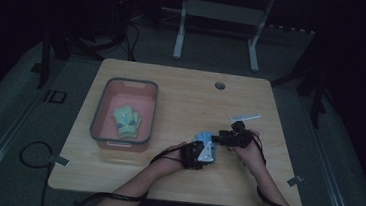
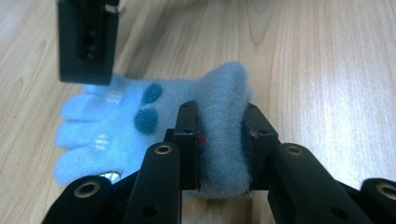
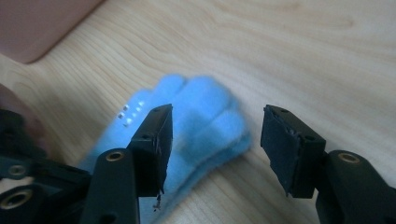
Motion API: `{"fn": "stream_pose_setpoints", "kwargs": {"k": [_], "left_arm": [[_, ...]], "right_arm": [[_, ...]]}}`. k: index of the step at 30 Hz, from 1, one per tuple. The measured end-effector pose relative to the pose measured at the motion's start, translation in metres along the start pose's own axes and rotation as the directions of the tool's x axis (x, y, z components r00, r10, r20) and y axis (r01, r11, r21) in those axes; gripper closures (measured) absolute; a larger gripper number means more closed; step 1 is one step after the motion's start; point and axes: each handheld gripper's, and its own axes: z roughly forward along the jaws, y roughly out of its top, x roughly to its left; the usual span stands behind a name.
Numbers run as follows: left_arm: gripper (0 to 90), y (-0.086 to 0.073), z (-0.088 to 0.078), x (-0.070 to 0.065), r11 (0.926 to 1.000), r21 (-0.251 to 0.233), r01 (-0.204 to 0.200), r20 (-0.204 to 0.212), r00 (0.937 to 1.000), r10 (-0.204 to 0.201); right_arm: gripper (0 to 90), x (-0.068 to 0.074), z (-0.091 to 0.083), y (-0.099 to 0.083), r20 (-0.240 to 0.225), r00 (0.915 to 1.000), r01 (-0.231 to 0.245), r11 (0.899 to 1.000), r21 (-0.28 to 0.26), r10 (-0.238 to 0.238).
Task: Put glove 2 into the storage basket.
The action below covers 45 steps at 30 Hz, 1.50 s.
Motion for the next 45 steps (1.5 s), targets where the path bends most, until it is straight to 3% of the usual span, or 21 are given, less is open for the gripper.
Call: {"fn": "stream_pose_setpoints", "kwargs": {"k": [1, 5, 8, 15, 18, 23, 24, 27, 32, 36, 45], "left_arm": [[72.4, 0.001, 0.000, 0.001, 0.9999, 0.013, -0.002, 0.008, 1.0000, 0.002], [72.7, 0.000, 0.001, 0.003, 1.0000, 0.009, 0.002, 0.025, 0.9997, -0.002], [73.2, -0.001, 0.001, 0.005, 1.0000, 0.005, 0.003, 0.037, 0.9993, -0.004], [73.9, -0.004, 0.000, 0.009, 0.9998, -0.001, 0.021, 0.052, 0.9984, -0.021], [74.1, -0.007, -0.001, 0.010, 0.9995, -0.006, 0.032, 0.052, 0.9981, -0.032], [74.1, -0.008, -0.002, 0.011, 0.9990, -0.004, 0.045, 0.057, 0.9974, -0.045], [74.1, -0.009, -0.003, 0.012, 0.9985, -0.002, 0.055, 0.059, 0.9967, -0.055], [74.1, -0.009, -0.006, 0.012, 0.9980, 0.006, 0.064, 0.053, 0.9965, -0.064], [74.1, -0.009, -0.013, 0.016, 0.9964, 0.012, 0.084, 0.044, 0.9954, -0.085], [74.1, -0.004, -0.021, 0.019, 0.9972, 0.013, 0.074, 0.028, 0.9968, -0.074], [74.2, 0.007, -0.043, 0.025, 0.9989, 0.013, 0.044, 0.009, 0.9990, -0.044]], "right_arm": [[42.0, 0.000, 0.006, -0.005, 0.008, 0.9997, -0.024, 1.000, 0.008, 0.024], [42.1, 0.000, 0.009, -0.011, -0.003, 0.9992, -0.040, 0.999, 0.024, 0.040], [47.4, 0.006, 0.012, -0.011, -0.023, 0.9985, -0.048, 0.999, 0.025, 0.049], [54.0, 0.016, 0.021, -0.009, -0.067, 0.9973, -0.028, 0.999, 0.033, 0.030], [64.0, 0.019, 0.027, -0.006, -0.097, 0.9952, -0.014, 0.999, 0.042, 0.018], [70.2, 0.023, 0.032, -0.004, -0.142, 0.9897, -0.011, 0.998, 0.056, 0.019], [73.4, 0.027, 0.034, -0.003, -0.136, 0.9906, 0.026, 0.998, 0.065, -0.017], [75.9, 0.030, 0.031, -0.001, -0.115, 0.9922, 0.055, 0.997, 0.052, -0.048], [76.6, 0.032, 0.025, 0.004, -0.112, 0.9926, 0.049, 0.999, 0.014, -0.047], [76.8, 0.036, 0.020, 0.011, -0.111, 0.9916, 0.067, 0.998, -0.003, -0.067], [77.1, 0.040, 0.005, 0.024, -0.132, 0.9893, 0.056, 0.997, -0.046, -0.062]]}}
